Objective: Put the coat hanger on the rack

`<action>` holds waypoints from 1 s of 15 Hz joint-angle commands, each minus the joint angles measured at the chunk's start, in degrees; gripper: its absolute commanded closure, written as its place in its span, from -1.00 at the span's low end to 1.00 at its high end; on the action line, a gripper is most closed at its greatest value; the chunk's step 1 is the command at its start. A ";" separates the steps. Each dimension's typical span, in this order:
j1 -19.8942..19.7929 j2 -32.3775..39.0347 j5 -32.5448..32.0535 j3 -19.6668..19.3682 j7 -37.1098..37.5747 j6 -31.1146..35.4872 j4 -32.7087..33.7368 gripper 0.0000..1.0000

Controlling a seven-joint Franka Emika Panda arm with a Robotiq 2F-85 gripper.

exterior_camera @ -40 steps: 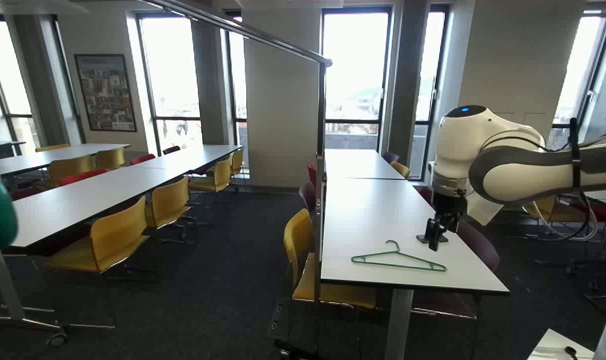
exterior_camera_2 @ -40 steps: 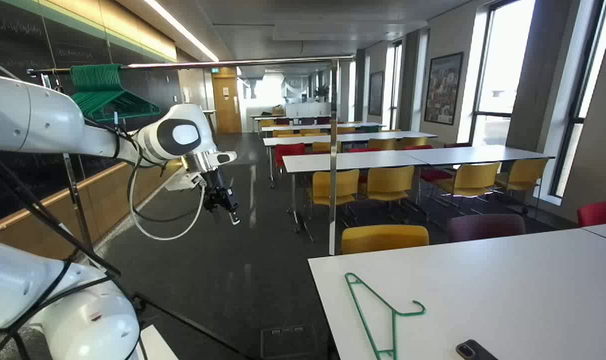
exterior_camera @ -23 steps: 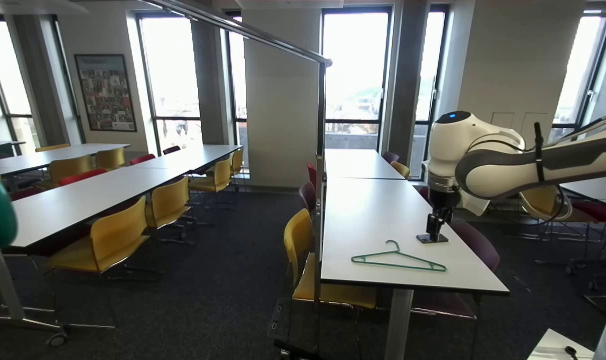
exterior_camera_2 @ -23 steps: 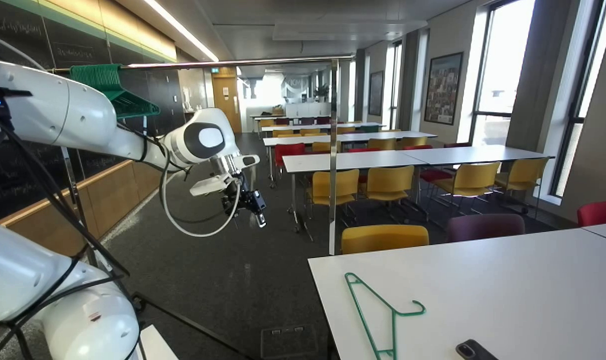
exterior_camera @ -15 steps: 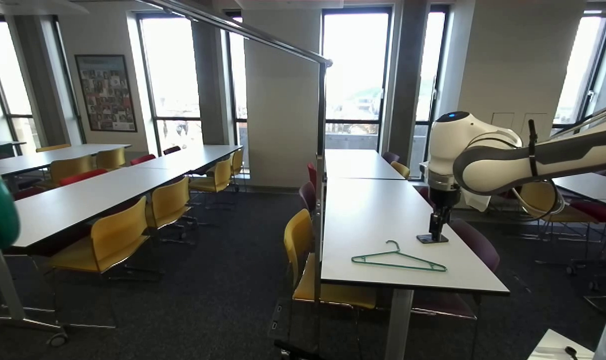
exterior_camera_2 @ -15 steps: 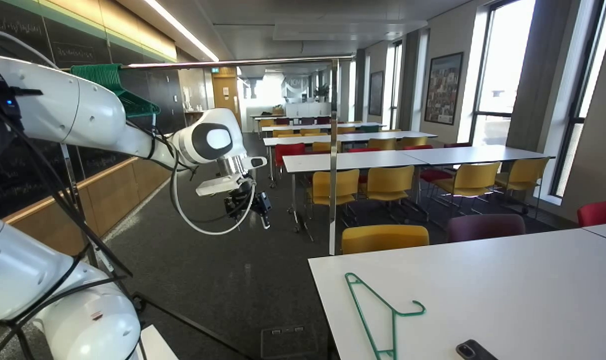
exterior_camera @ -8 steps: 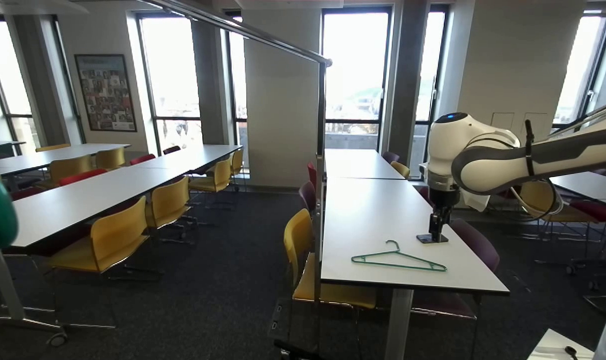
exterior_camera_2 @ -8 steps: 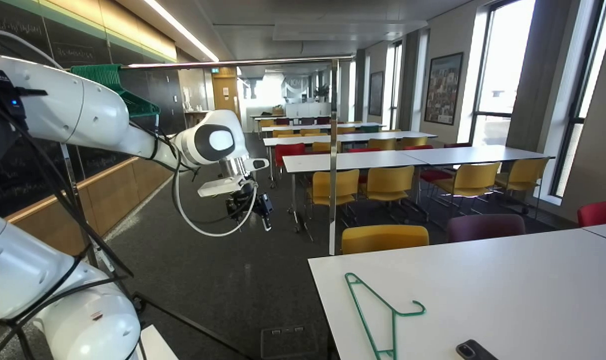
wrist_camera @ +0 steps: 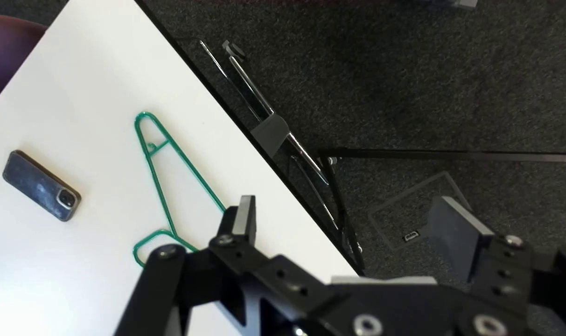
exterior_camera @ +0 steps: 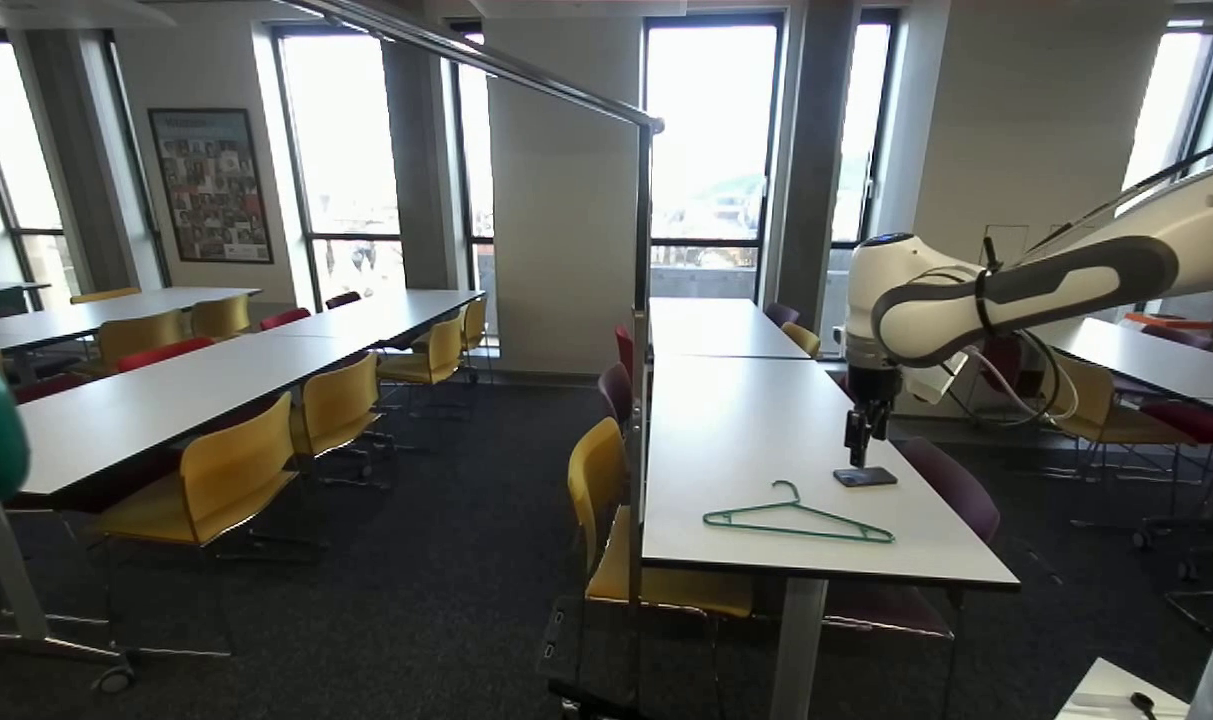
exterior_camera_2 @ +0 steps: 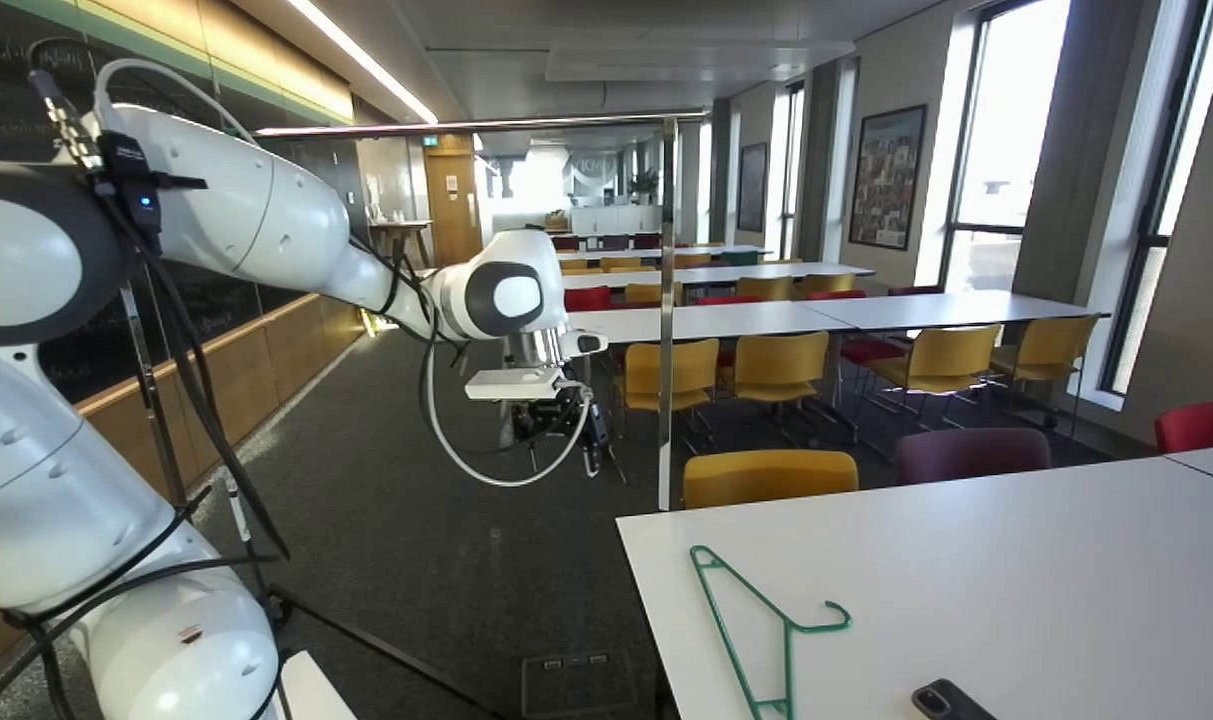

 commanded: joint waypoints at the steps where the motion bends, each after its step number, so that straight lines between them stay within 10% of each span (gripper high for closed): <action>1: -0.38 7.12 0.87 -2.00 -11.46 -1.80 6.87 -1.00; 4: -0.64 12.01 2.20 -3.25 -20.94 -4.91 10.90 -1.00; 15: -1.73 12.82 1.20 -1.83 -15.88 -2.15 9.40 -1.00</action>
